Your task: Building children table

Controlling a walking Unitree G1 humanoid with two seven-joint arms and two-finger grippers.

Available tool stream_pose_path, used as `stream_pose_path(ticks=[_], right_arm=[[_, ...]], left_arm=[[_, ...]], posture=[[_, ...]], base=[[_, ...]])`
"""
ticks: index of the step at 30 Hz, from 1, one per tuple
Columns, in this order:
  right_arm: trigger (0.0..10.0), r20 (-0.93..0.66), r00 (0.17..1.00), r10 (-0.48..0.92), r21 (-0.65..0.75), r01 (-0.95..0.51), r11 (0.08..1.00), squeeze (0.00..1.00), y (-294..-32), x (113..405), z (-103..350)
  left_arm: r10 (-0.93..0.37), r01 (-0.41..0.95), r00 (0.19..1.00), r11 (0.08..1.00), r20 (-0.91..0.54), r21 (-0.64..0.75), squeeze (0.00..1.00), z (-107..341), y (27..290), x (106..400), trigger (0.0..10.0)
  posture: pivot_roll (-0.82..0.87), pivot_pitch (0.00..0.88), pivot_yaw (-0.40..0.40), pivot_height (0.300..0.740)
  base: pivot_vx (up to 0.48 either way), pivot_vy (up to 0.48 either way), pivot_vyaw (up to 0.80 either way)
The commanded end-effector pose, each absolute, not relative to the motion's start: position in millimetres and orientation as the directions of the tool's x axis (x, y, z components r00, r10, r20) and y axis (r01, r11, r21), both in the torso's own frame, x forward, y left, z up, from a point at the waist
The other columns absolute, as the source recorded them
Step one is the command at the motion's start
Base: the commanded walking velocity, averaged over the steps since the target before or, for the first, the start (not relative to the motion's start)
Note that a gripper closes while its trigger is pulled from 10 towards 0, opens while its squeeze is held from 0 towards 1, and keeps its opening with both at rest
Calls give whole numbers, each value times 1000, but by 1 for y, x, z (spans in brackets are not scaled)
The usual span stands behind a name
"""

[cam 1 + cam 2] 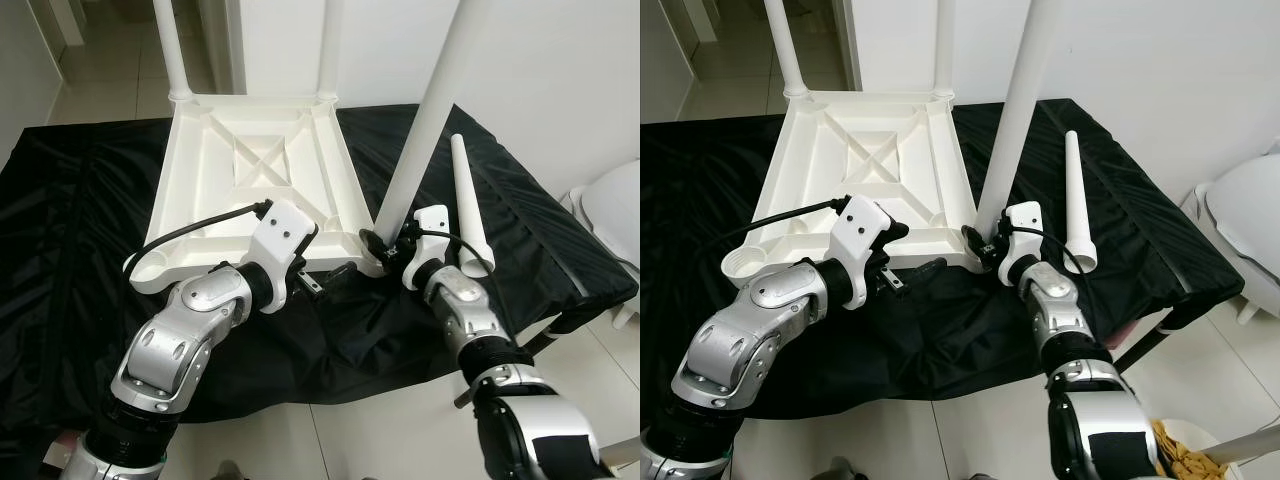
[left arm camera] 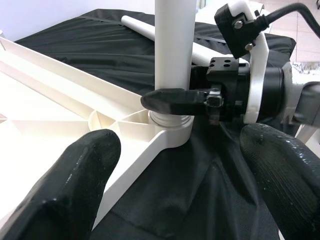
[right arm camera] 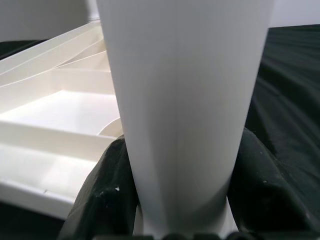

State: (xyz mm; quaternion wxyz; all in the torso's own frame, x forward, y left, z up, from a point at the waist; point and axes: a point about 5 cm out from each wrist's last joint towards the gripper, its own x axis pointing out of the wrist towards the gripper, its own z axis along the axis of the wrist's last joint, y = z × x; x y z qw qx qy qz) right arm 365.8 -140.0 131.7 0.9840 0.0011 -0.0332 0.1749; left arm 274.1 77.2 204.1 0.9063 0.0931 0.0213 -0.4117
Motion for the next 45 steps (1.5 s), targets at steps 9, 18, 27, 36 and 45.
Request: stream_pose_path(ticks=[9,18,27,36,45], right_arm=[[0,-6,996,-92,38,92,995,0,-138,354,111],[0,-26,988,-150,-27,149,988,0,-127,352,110],[10000,4,999,-44,7,44,999,1000,-117,353,117],[10000,94,994,62,15,-64,998,1000,-122,357,135],[10000,60,965,254,-53,-251,966,1000,-137,359,137]], left_arm=[[-745,754,656,640,-120,145,0,202,74,272,10000],[-744,751,659,644,-113,145,0,203,74,273,10000],[-735,742,670,655,-108,143,0,203,74,274,10000],[-731,738,674,659,-107,144,0,202,74,274,10000],[-729,736,676,662,-106,144,0,201,75,274,10000]], posture=[[-32,52,-25,740],[-28,47,-33,740],[-24,40,-43,740],[-21,29,-50,740],[-24,17,-53,740]], base=[[0,0,0],[0,0,0],[0,0,0],[0,0,0],[0,0,0]])
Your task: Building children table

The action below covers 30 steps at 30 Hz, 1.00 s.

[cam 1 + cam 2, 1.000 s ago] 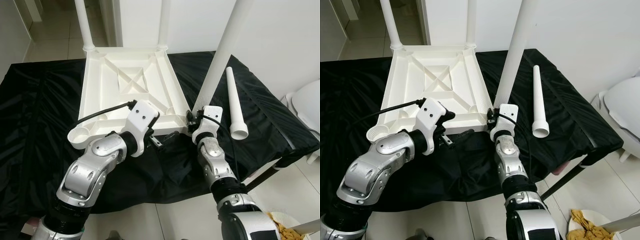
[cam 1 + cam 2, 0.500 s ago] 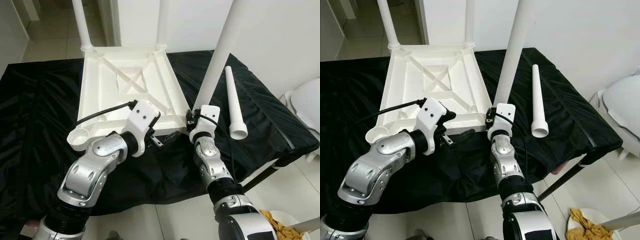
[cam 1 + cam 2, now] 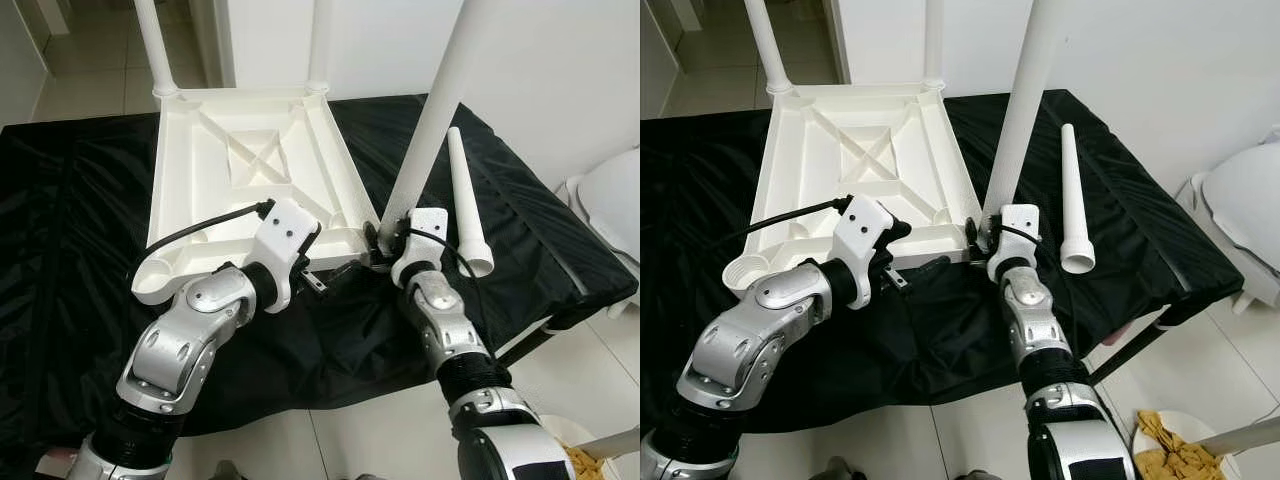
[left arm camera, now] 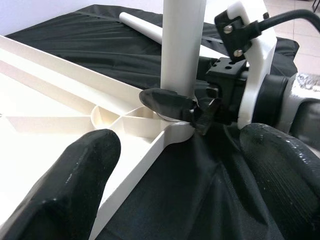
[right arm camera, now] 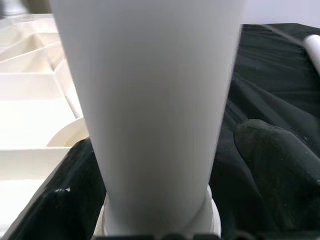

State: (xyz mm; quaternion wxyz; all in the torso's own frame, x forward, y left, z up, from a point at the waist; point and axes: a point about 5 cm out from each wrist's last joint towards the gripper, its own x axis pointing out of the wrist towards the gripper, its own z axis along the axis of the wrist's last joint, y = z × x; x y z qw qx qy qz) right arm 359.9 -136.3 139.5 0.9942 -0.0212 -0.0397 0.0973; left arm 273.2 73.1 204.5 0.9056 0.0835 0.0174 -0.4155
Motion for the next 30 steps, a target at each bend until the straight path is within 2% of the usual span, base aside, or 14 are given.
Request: stream_pose_path(ticks=[1,4,5,9,11,13,18,25,26,30], right_arm=[[10000,60,965,254,-53,-251,966,1000,-137,359,137],[10000,48,935,352,-121,-344,931,1000,-141,358,136],[10000,39,910,414,-143,-405,903,0,-143,358,137],[10000,27,893,450,-157,-440,884,0,-144,358,137],[10000,5,852,523,-205,-511,835,0,-150,360,141],[10000,5,852,523,-205,-511,835,0,-150,360,141],[10000,2,797,603,-260,-582,770,0,-159,367,157],[10000,-25,784,620,-309,-596,741,0,-165,369,158],[0,-34,778,627,-312,-604,733,0,-166,368,157],[0,-62,768,638,-309,-622,720,0,-169,367,152]], left_arm=[[-729,736,676,662,-106,144,0,201,75,274,10000],[-731,738,674,659,-106,146,0,202,74,275,10000],[-732,739,673,658,-107,147,0,202,74,275,10000],[-733,739,672,657,-107,148,0,202,74,275,10000],[-732,738,673,657,-105,151,0,204,75,276,10000],[-732,738,673,657,-105,151,0,204,75,276,10000],[-724,730,682,667,-104,151,0,207,78,277,10000],[-727,735,678,662,-110,148,0,206,78,275,10000],[-727,735,677,662,-110,148,0,206,78,275,10000],[-728,735,677,661,-110,149,0,206,78,275,10000]], posture=[[-24,17,-53,740],[-25,15,-52,740],[-24,13,-46,740],[-25,13,-40,740],[-21,37,-31,740],[-21,37,-31,740],[-15,54,-27,740],[-12,53,-25,740],[-10,53,-27,740],[-10,53,-29,740]], base=[[0,0,0],[0,0,0],[0,0,0],[0,0,0],[0,0,0],[0,0,0],[0,0,0],[0,0,0],[0,0,0],[0,0,0]])
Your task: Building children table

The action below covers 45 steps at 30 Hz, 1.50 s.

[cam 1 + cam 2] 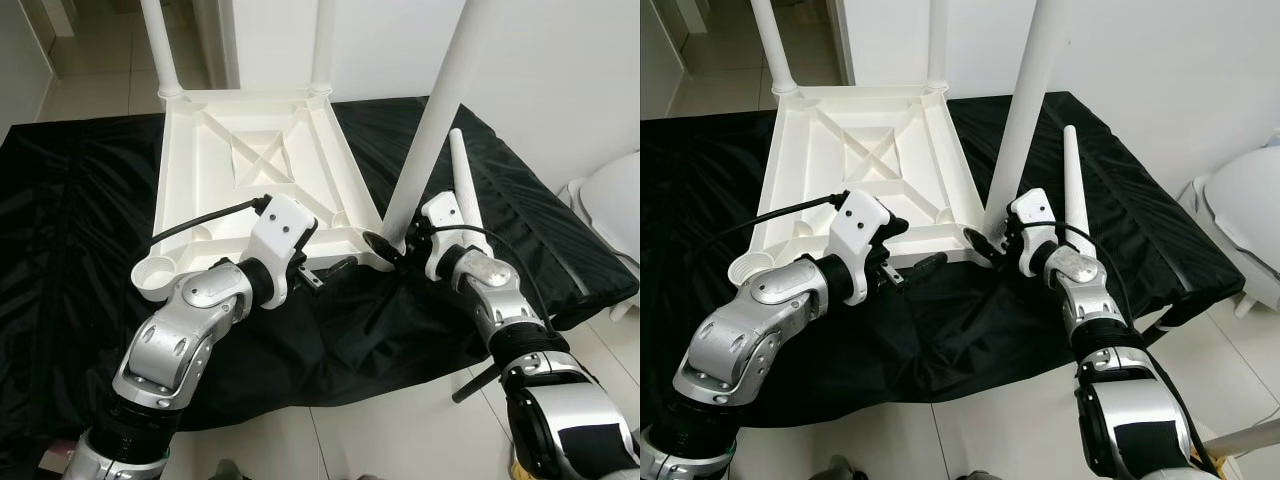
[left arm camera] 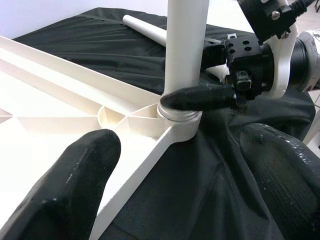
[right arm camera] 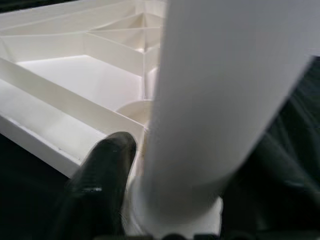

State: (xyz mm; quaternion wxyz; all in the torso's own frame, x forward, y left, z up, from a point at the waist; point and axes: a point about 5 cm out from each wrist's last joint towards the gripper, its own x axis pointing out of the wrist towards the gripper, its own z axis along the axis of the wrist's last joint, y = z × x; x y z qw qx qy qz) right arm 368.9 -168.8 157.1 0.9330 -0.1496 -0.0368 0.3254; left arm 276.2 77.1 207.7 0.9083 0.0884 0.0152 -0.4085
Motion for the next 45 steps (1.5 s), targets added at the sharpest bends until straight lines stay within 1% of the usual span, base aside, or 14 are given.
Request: stream_pose_path(ticks=[1,6,14,19,24,26,27,30,33,36,38,40,41,45], right_arm=[[0,-62,768,638,-309,-622,720,0,-169,367,152],[0,-133,721,680,-290,-684,669,0,-171,359,135],[0,-102,761,641,-257,-643,722,0,-173,357,129],[0,-30,834,551,-183,-547,817,0,-168,356,126],[0,0,867,499,-151,-493,857,0,-164,355,125],[0,29,911,412,-115,-406,906,0,-164,356,127],[0,29,911,412,-115,-406,906,0,-164,356,127],[0,58,948,313,-84,-308,948,0,-159,355,129],[0,64,964,259,-87,-253,963,0,-157,355,130],[0,59,994,90,-40,-88,995,0,-150,350,126],[0,60,997,49,-20,-48,999,0,-146,349,125],[0,60,997,49,-20,-48,999,0,-146,349,125],[0,59,998,6,-10,-5,1000,0,-133,346,124],[0,57,998,6,3,-6,1000,0,-127,345,123]], left_arm=[[-728,735,677,661,-110,149,0,206,78,275,10000],[-728,735,677,662,-110,148,0,206,78,275,10000],[-728,736,676,661,-114,144,0,205,77,274,10000],[-730,738,674,660,-115,139,0,204,76,273,10000],[-731,740,672,658,-117,138,0,203,75,273,10000],[-731,740,672,659,-117,135,0,202,75,273,10000],[-731,740,672,659,-117,135,0,202,75,273,10000],[-730,739,673,660,-117,130,0,201,74,272,10000],[-731,740,672,660,-117,131,0,201,74,272,10000],[-731,741,672,659,-119,130,0,200,74,271,10000],[-731,741,672,659,-119,130,0,200,74,271,10000],[-731,741,672,659,-119,130,0,200,74,271,10000],[-732,742,670,658,-121,129,0,199,74,270,10000],[-732,742,670,658,-122,128,0,199,74,270,10000]], posture=[[-10,53,-29,740],[-13,55,-30,740],[-18,56,-32,740],[-21,53,-39,740],[-28,54,-44,740],[-28,51,-49,740],[-28,51,-49,740],[-26,50,-52,740],[-25,48,-54,740],[-19,45,-57,740],[-21,45,-56,740],[-21,45,-56,740],[-22,42,-53,740],[-22,42,-53,740]], base=[[0,0,0],[0,0,0],[0,0,0],[0,0,0],[0,0,0],[0,0,0],[0,0,0],[0,0,0],[0,0,0],[0,0,0],[0,0,0],[0,0,0],[0,0,0],[0,0,0]])
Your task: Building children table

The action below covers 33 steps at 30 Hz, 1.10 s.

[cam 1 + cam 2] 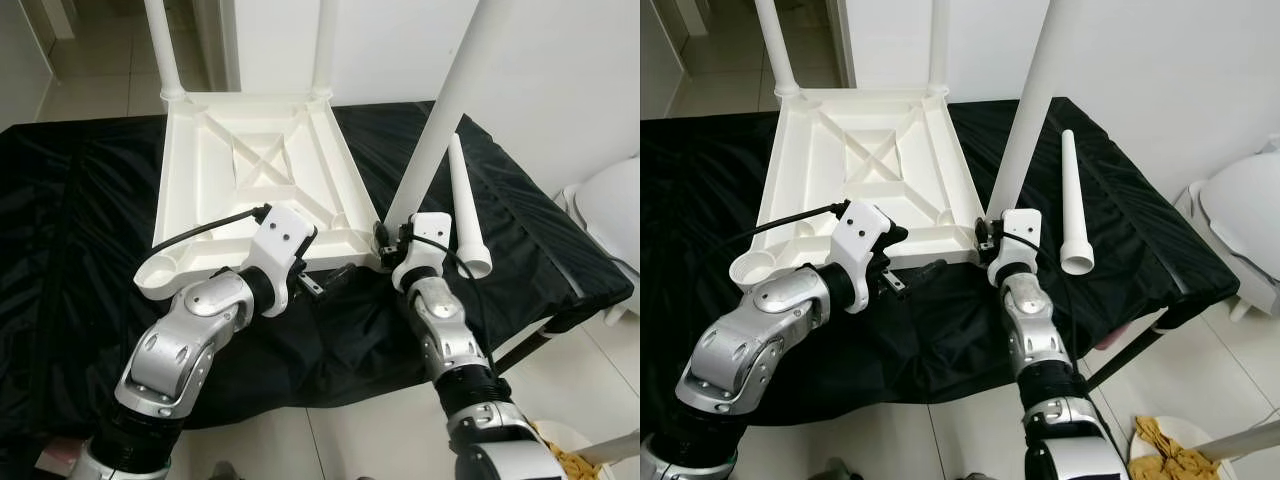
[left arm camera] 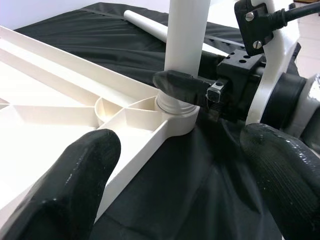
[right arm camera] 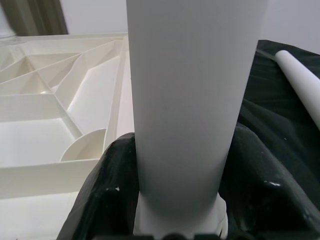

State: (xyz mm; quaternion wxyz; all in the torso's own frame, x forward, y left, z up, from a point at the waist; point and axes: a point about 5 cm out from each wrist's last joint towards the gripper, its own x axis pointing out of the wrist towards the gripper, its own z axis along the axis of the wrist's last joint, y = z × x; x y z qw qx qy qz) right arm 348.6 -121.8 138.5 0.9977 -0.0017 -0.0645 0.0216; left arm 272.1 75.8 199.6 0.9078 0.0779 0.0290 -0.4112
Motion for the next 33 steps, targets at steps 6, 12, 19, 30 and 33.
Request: stream_pose_path(ticks=[6,12,19,30,33], right_arm=[[0,58,997,55,28,-57,998,0,-104,341,126],[10000,13,998,55,16,-55,998,0,-108,340,124],[10000,17,999,49,22,-49,999,1000,-120,344,126],[10000,5,974,226,-48,-226,973,0,-132,353,126],[10000,2,969,246,-59,-246,968,0,-132,354,127]], left_arm=[[-733,743,670,657,-123,129,0,199,74,270,10000],[-731,741,671,659,-124,127,0,199,74,269,10000],[-728,738,674,663,-122,126,0,199,75,270,10000],[-715,724,689,677,-117,130,0,203,79,273,10000],[-714,724,690,678,-116,130,0,203,79,273,10000]], posture=[[-14,40,-57,740],[-13,41,-61,740],[-12,43,-55,740],[-8,56,-43,740],[-8,56,-43,740]], base=[[0,0,0],[0,0,0],[0,0,0],[0,0,0],[0,0,0]])
